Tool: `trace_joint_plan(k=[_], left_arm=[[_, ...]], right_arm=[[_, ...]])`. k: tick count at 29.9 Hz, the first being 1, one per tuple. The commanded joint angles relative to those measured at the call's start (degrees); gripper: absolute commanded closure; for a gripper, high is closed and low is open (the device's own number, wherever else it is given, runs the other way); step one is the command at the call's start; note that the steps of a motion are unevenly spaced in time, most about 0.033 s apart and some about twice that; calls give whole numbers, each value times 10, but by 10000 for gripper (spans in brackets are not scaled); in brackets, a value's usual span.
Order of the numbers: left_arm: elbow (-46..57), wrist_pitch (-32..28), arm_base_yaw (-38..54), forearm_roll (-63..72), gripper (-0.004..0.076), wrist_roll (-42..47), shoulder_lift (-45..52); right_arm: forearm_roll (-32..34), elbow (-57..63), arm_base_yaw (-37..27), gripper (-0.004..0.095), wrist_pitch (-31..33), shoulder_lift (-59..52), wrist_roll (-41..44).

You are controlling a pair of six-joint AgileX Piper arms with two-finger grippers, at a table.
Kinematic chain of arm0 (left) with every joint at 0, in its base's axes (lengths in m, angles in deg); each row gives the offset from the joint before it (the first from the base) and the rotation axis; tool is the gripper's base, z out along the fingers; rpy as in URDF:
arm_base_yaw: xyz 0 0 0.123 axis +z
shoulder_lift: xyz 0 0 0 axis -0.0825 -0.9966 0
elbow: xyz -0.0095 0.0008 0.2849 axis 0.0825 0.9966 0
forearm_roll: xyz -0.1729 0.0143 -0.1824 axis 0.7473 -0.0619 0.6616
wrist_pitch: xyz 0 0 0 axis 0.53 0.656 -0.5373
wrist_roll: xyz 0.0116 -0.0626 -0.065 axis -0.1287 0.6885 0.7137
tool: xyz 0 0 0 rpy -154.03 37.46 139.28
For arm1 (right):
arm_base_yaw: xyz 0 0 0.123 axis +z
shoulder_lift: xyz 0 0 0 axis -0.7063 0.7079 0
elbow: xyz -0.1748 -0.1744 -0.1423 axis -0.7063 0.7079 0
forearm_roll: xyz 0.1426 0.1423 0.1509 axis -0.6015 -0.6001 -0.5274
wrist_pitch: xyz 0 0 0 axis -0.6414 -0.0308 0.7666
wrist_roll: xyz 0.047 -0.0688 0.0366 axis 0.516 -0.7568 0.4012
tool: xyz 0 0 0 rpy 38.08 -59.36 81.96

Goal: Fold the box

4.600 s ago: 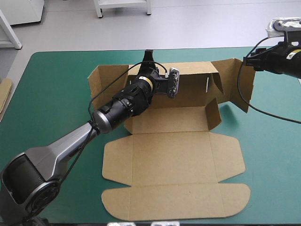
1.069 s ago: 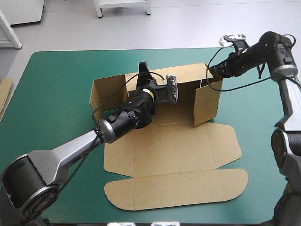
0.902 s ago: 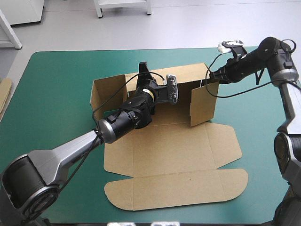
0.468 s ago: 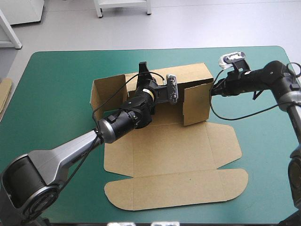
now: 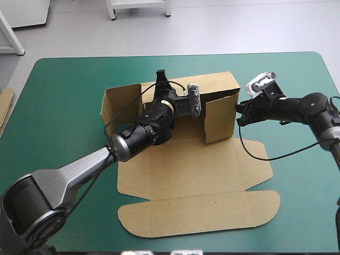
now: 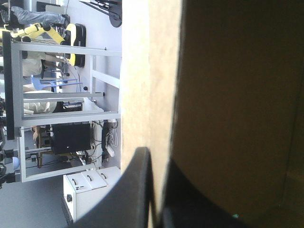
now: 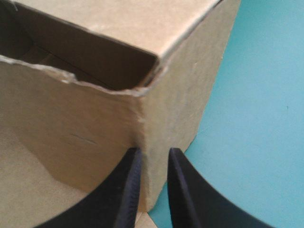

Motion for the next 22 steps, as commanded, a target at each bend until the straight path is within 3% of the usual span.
trace_joint_plan(k=[1,8,17,22], left_arm=[[-8,8,-6,32,732,17,21],[-8,6,-6,32,732,17,21],[-8,-1,-6,32,732,17,21],[-8,3,-6,32,732,17,21]], right_arm=[[-35,-12,-1,638,-1,-25,-4],[-35,-12,-1,415,-5,-23,-5],[-90,-12,-1,404,-16,-23,-60],[-89,-12,8,404,-32,-23,-55]])
